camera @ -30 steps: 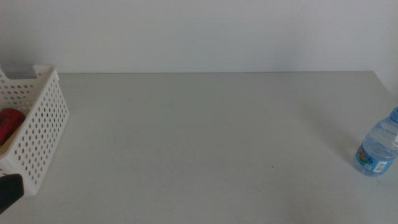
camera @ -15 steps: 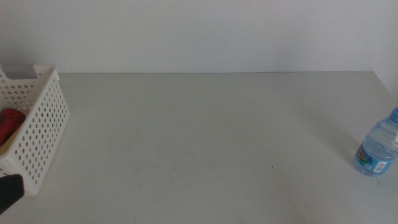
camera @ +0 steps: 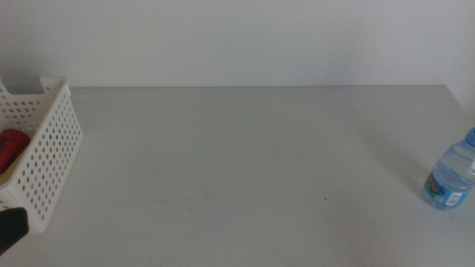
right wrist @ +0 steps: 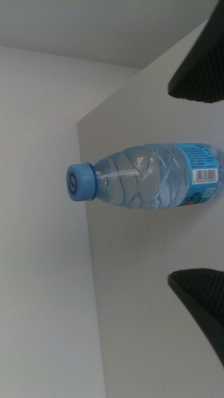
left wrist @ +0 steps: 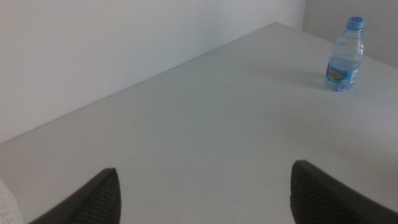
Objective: Use arms to grab the bottles and put them into the dustbin to the left of the table.
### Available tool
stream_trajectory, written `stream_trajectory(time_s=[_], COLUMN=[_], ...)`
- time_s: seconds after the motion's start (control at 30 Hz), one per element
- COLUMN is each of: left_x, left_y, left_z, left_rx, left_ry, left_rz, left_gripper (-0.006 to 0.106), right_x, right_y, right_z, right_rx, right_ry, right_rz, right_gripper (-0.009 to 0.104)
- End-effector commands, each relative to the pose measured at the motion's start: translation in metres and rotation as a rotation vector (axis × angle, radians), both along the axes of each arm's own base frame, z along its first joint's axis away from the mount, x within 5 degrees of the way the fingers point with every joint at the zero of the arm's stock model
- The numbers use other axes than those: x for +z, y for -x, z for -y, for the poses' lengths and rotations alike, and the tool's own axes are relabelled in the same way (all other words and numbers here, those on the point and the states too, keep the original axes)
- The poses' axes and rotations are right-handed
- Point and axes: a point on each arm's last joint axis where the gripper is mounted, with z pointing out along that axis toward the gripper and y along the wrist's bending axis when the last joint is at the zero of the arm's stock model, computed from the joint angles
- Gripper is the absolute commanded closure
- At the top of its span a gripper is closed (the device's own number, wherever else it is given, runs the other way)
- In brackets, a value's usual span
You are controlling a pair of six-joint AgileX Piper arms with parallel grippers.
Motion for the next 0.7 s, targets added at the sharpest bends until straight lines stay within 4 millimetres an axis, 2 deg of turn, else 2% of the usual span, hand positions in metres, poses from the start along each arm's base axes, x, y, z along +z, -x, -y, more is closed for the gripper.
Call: stream_trajectory(time_s=[0.0, 0.17, 0.43, 0.67], left_x=[0.013, 0.013, 0.013, 0.013], left_y=[-0.002, -0.002, -0.002, -0.002], left_z=[0.002, 0.002, 0.002, 0.002], left_rx=[0.000, 0.000, 0.000, 0.000], left_ry=[0.062, 0.062, 0.062, 0.062], left_rz=[0.056, 0.056, 0.056, 0.056], left_gripper=[0.007, 0.007, 0.007, 0.007], right_x=[0.011, 0.008, -0.021, -0.025], right_y=[-0.003, -0.014, -0.039, -0.052], right_z=[0.000, 0.000, 0.002, 0.002], right_rx=[0.010, 0.015, 0.016, 0.027], right_ry=[0.033, 0.008, -0.054, -0.060], right_rz=[0.097, 0.081, -0.134, -0.086], right_gripper=[0.020, 0.020, 0.020, 0.020])
